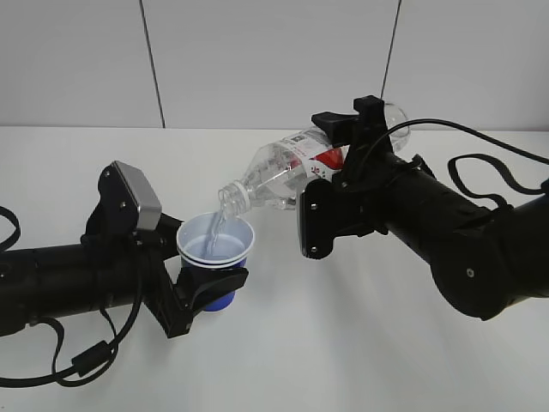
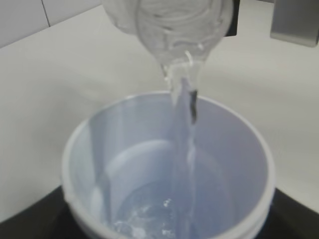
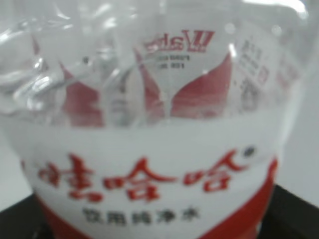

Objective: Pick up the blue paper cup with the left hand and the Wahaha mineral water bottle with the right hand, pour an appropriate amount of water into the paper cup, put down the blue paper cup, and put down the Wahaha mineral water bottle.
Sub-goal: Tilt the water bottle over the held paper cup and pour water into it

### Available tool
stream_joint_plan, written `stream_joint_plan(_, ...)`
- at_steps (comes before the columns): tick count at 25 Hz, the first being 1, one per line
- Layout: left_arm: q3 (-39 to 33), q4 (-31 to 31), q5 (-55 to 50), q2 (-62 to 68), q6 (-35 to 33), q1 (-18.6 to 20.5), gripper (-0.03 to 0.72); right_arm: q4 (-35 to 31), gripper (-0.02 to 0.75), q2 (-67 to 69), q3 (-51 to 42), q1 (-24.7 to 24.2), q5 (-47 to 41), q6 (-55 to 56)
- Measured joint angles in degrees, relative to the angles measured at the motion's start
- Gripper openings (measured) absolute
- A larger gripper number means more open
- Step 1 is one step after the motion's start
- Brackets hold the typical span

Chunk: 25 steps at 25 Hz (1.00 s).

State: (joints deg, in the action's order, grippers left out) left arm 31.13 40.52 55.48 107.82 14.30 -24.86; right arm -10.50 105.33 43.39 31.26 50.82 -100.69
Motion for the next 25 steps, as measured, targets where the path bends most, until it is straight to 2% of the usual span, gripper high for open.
stream_joint_plan(25, 0.0, 0.53, -0.13, 0.0, 0.0, 0.0, 0.539, 0.62, 0.496, -0.05, 0.0, 0.0, 0.12, -1.2)
